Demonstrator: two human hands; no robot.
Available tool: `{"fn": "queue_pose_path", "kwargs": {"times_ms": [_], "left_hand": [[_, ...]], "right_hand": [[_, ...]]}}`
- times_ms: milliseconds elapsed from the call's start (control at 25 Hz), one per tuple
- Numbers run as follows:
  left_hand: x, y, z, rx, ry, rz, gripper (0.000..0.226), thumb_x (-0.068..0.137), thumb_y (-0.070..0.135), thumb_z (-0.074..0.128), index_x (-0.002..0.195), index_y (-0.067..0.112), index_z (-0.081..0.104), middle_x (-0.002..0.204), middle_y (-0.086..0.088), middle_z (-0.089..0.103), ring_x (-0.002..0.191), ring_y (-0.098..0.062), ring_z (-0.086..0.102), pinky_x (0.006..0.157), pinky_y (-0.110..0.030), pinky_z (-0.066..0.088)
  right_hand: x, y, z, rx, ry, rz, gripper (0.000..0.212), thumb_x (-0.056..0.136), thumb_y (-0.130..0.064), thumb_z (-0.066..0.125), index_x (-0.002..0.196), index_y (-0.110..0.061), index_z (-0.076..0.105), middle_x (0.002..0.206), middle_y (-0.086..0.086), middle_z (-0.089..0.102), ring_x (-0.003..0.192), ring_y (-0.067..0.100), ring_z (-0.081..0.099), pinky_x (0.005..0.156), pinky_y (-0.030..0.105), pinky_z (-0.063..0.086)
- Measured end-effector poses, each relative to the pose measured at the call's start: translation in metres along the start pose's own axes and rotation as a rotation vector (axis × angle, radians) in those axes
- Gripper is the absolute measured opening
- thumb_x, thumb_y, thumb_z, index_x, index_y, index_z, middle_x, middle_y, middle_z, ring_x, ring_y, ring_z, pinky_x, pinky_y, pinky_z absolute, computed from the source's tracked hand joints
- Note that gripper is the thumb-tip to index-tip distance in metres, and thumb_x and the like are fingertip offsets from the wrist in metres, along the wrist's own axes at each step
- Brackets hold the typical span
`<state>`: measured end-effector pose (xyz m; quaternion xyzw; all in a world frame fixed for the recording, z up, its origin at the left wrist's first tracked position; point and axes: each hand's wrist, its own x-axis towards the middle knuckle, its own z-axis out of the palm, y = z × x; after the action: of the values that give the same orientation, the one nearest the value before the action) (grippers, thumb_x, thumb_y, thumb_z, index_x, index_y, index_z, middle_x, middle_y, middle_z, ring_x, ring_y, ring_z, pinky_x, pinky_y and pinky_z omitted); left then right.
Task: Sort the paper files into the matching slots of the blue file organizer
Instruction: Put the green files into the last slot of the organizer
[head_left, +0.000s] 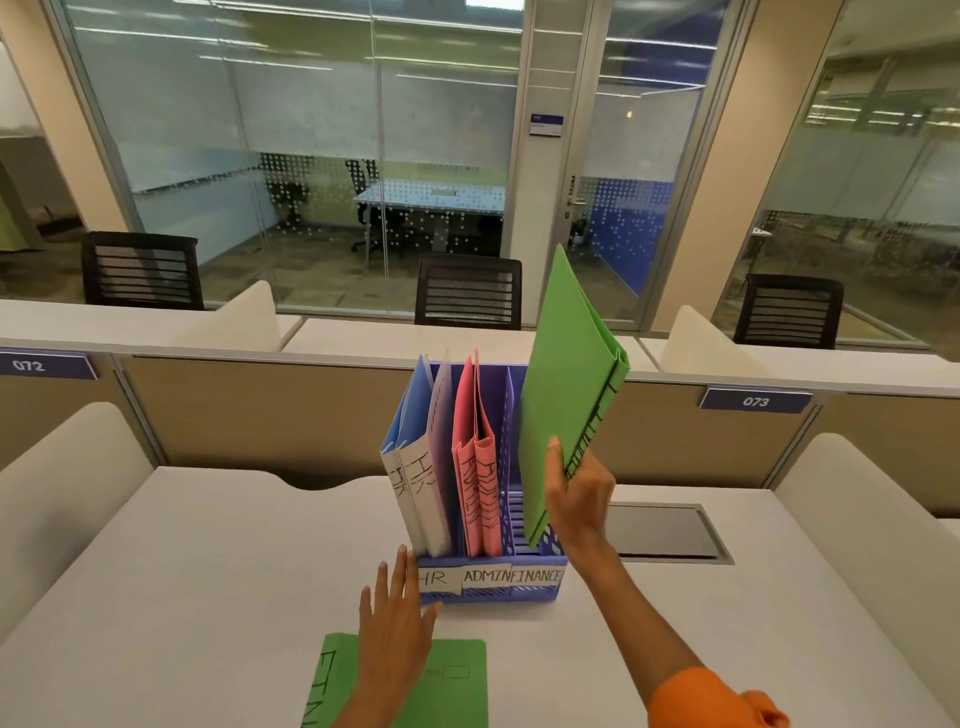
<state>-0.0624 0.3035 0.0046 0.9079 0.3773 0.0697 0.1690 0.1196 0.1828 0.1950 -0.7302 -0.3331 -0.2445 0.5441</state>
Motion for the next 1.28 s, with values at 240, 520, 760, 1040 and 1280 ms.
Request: {"fn": "queue_pose_path", "kwargs": {"times_ms": [240,520,760,1040,1280], "left_hand": [[0.007,-0.006,0.018,-0.079,0.187,0.011,0.073,0.092,0.059,-0.003,0.154,0.019,0.001,0.159,0.003,0.025,0.122,-0.024,0.06,0.094,-0.044,0.049],[0.014,-0.008,0.033,-0.119,0.293,0.031,0.071,0.094,0.056,0.001,0.154,0.018,-0.005,0.136,-0.005,0.059,0.115,-0.023,0.065,0.117,-0.029,-0.001],[0.014,-0.003,0.022,-0.145,0.256,0.057,0.069,0.095,0.052,-0.002,0.153,0.015,-0.004,0.129,-0.008,0.064,0.112,-0.023,0.066,0.101,-0.036,0.026],[0.01,-0.004,0.017,-0.121,0.165,0.051,0.068,0.096,0.051,-0.001,0.153,0.015,-0.003,0.131,-0.007,0.063,0.115,-0.021,0.065,0.104,-0.037,0.043],[0.005,-0.002,0.014,-0.089,0.033,0.017,0.074,0.092,0.046,0.049,0.149,0.008,0.022,0.144,-0.008,0.051,0.127,-0.025,0.055,0.099,-0.043,0.047]], "right_hand": [[0.001,0.041,0.035,-0.036,-0.059,-0.015,0.014,0.088,-0.01,0.057,0.093,0.0,0.065,0.085,0.01,0.072,0.06,0.009,0.059,0.055,-0.001,0.039],[-0.019,0.075,0.061,-0.028,-0.114,0.027,0.032,0.094,-0.028,0.047,0.085,-0.002,0.062,0.069,0.008,0.067,0.047,0.009,0.052,0.044,0.005,0.037],[-0.043,0.086,0.077,-0.148,-0.17,0.041,0.033,0.092,-0.033,0.046,0.088,-0.006,0.063,0.063,0.005,0.065,0.043,0.009,0.049,0.044,0.003,0.033],[-0.078,0.099,0.077,-0.291,-0.356,0.2,0.028,0.088,-0.018,0.064,0.114,-0.008,0.061,0.075,0.009,0.07,0.057,0.027,0.065,0.047,0.035,0.055],[-0.087,0.088,0.058,-0.177,-0.468,0.409,0.057,0.088,-0.041,0.057,0.138,-0.024,0.035,0.104,0.0,0.069,0.085,0.019,0.067,0.071,0.04,0.059]]}}
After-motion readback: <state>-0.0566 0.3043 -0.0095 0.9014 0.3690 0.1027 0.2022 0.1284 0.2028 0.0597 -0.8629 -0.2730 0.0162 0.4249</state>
